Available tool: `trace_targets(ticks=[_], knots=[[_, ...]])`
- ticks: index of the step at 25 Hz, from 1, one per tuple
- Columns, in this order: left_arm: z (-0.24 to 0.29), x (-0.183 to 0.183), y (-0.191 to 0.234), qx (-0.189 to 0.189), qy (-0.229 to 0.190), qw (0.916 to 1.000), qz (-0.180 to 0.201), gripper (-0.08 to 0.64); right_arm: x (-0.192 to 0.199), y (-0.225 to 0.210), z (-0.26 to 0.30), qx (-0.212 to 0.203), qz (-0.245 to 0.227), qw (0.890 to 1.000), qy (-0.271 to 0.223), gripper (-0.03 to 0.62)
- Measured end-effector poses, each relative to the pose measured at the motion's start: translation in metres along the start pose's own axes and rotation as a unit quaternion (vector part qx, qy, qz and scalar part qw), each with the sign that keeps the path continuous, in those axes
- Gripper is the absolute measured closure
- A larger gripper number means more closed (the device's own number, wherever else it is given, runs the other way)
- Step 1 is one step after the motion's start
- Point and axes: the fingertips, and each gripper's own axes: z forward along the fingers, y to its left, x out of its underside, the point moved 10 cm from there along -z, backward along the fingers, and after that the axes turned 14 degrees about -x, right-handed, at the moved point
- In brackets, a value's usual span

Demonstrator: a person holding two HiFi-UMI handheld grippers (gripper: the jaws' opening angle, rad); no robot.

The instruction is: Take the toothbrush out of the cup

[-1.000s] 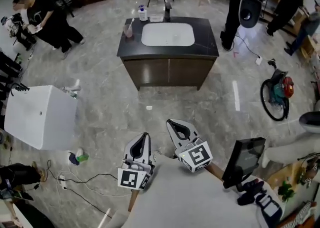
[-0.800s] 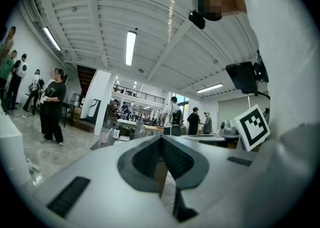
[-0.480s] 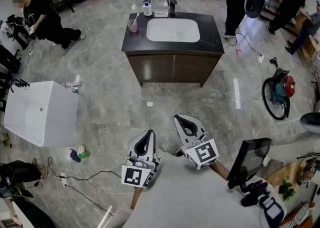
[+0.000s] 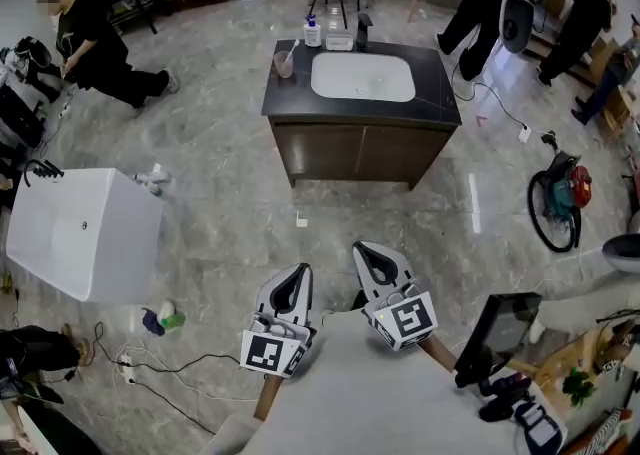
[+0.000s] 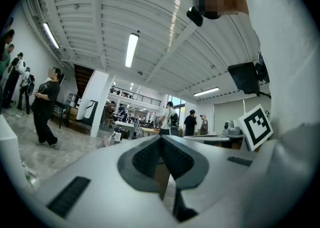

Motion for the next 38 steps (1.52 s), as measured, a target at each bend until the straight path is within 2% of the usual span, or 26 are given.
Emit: trace_targets(ticks=[9, 17, 27, 38], knots=[[0.008, 0.001, 0.019, 0.008, -0.003, 0.9999, -0.007, 0.557, -0.006, -0.005, 0.020, 0.007, -0.014, 1.000, 0.003, 0.588], [0.034, 0.004, 0.031, 0.013, -0.008, 0.9999, -0.003, 0.557, -0.003, -0.018, 0.044, -0.007, -0.017, 1.000, -0.006, 0.588], [0.089, 0.006, 0.047, -0.001, 0.007, 1.0000, 0.001, 0.557, -0.004, -0.071, 0.086, -0.029, -0.013, 0.999, 0.004, 0.588], [0.180, -0.013, 0.081, -0.045, 0.009, 0.9989, 0.005, 0.557, -0.021, -0.156, 0.152, -0.055, -0.009, 0.998, 0.011, 0.588]])
